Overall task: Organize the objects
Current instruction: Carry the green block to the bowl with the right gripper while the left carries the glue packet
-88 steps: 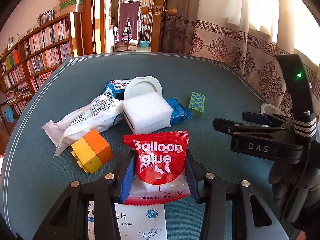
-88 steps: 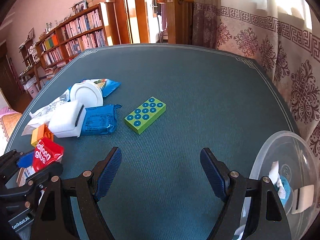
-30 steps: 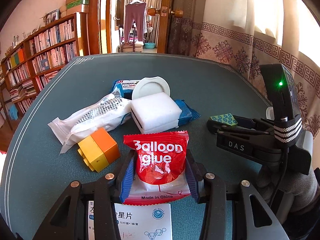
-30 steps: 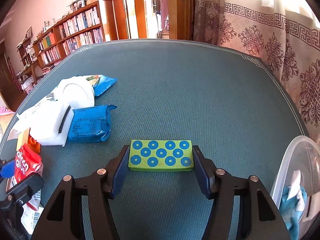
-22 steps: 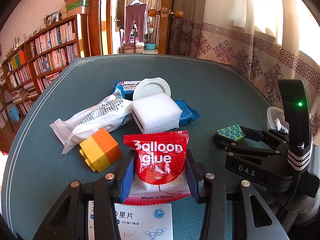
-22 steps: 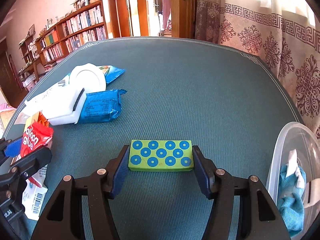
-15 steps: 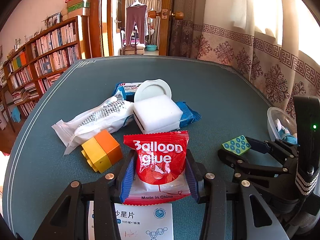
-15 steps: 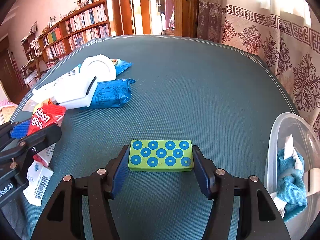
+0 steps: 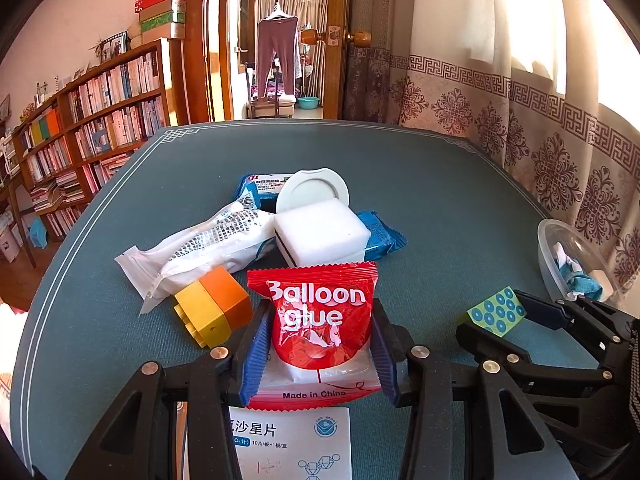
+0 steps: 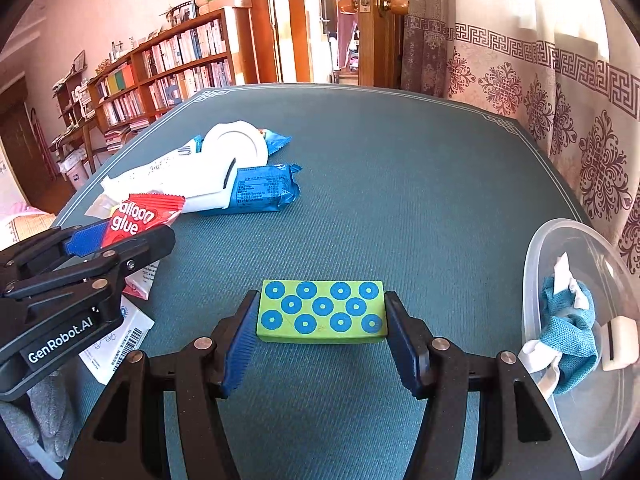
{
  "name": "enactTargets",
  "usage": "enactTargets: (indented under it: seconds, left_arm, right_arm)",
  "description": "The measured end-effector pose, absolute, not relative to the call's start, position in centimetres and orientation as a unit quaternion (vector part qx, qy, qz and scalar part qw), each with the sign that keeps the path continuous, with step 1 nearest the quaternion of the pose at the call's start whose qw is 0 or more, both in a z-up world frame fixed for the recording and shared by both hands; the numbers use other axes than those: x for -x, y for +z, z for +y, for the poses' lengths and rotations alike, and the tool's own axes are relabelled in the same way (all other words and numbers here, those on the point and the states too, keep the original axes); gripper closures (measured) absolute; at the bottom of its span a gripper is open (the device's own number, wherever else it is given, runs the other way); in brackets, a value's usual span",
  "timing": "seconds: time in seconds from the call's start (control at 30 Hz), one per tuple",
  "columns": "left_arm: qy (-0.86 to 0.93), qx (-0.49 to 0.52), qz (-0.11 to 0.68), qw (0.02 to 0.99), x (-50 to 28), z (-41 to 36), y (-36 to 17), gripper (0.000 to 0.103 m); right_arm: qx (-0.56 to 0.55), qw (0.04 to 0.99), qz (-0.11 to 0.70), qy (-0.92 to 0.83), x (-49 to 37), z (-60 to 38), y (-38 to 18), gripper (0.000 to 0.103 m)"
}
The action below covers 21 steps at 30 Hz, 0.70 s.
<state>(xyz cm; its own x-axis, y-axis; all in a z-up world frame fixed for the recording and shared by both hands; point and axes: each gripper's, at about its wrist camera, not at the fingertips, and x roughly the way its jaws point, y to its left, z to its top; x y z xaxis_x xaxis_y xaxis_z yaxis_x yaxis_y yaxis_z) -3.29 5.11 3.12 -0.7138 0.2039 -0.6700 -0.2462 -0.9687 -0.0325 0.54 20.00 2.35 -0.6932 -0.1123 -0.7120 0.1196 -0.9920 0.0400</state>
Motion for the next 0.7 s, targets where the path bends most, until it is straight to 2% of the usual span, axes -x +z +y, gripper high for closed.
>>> enactTargets:
  seconds: [0.7]
  left_arm:
    - [0.926,0.354,0.034,0.125,3.1,5.5,3.0,0.054]
  right_arm:
    - [-0.332,0.021,-0.028,-0.942,-3.6,22.9,5.9,0.042]
